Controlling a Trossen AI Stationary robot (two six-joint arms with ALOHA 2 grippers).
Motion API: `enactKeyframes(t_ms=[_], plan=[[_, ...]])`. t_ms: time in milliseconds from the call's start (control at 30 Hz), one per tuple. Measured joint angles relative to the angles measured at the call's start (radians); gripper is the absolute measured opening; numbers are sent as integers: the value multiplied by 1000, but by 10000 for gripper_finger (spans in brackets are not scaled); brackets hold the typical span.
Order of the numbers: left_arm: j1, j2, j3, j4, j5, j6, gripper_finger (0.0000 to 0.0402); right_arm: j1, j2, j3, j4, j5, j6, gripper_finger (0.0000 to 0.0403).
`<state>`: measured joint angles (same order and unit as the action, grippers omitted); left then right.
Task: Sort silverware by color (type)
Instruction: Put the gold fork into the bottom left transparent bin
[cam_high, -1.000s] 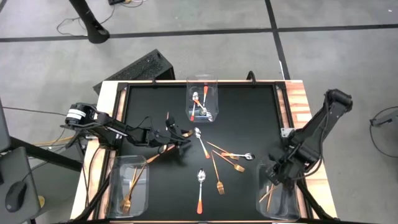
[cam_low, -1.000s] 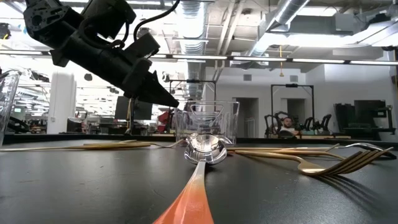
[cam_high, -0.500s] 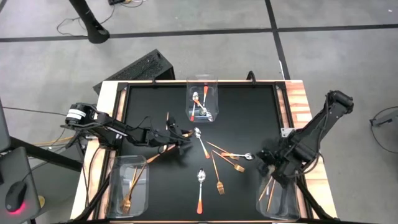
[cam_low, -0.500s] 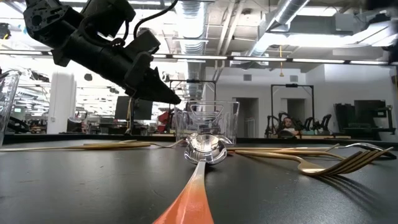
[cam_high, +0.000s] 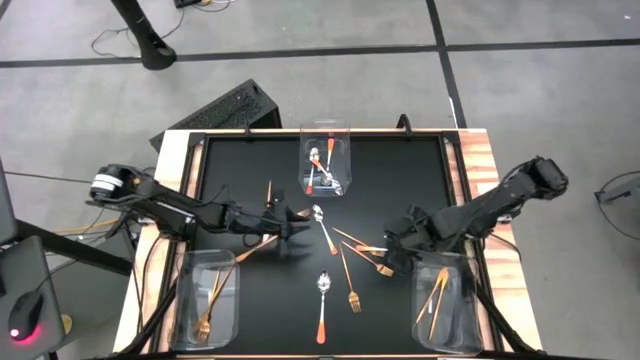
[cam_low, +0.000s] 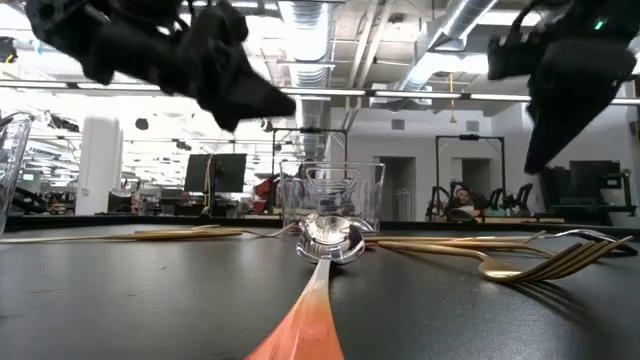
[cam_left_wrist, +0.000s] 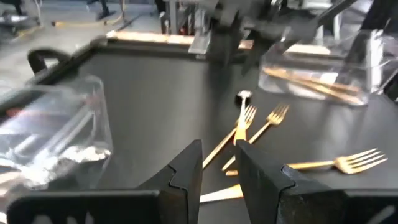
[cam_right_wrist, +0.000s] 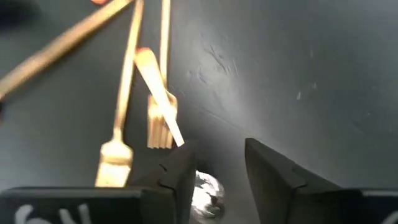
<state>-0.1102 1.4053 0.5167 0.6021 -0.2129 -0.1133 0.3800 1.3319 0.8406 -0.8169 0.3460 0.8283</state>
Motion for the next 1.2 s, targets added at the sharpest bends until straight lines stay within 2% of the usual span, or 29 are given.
enactKeyframes(t_ms=[200,433,533,667,867,1033,1200], plan=[[-21,-204,0,-203,-58,26,84,-83,84,0,104,-81,-142,172],[-69,-337,1,-473,-201,-43,84,-111,166,0,459,-91,-293,160],[-80,-338,0,-556,-252,-110,84,-131,209,1,645,-86,-346,157],[-80,-308,0,-635,-261,-191,84,-160,267,0,831,-80,-435,157],[-80,-243,0,-649,-270,-286,84,-208,330,0,1041,-47,-421,157],[-82,-195,0,-675,-189,-316,84,-200,343,0,1050,-53,-411,156],[-71,-109,0,-640,-280,-286,84,-182,339,0,1039,-54,-411,156]])
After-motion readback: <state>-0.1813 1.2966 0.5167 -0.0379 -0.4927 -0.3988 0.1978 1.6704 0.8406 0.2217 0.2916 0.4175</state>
